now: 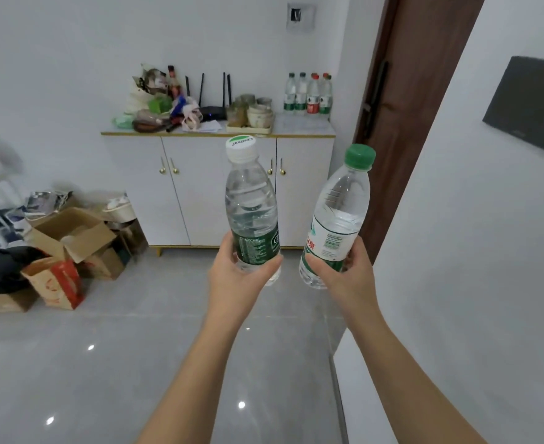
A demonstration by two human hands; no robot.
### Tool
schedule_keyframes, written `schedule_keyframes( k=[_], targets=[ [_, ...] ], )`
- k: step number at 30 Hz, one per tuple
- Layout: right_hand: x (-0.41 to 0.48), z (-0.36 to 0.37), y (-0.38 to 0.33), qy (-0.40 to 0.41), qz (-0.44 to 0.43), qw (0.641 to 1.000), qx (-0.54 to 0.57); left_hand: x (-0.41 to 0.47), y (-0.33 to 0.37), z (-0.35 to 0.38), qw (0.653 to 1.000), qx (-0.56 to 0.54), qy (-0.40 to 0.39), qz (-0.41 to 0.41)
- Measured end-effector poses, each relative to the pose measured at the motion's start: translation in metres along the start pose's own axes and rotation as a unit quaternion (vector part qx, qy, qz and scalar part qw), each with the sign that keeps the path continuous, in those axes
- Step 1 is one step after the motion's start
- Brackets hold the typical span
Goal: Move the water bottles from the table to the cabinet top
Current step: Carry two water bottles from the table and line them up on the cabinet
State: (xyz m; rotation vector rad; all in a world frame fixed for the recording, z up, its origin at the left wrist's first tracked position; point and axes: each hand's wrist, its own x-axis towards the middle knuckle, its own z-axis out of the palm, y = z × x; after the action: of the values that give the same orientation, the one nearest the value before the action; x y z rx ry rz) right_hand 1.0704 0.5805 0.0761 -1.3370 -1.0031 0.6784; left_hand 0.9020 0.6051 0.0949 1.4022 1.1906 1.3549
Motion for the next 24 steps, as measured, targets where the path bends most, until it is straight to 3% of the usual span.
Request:
schedule_keyframes(
  k=[14, 24],
  targets=[
    [0.204, 0.007, 0.04, 0.001, 0.003, 1.0, 0.0, 0.172, -0.027, 0.101, 1.0, -0.005, 0.013, -0.004],
    [0.299, 0.019, 0.061, 0.004, -0.001, 1.0, -0.004, 0.269, -0.046, 0.139, 1.0, 0.005, 0.018, -0.005]
  ],
)
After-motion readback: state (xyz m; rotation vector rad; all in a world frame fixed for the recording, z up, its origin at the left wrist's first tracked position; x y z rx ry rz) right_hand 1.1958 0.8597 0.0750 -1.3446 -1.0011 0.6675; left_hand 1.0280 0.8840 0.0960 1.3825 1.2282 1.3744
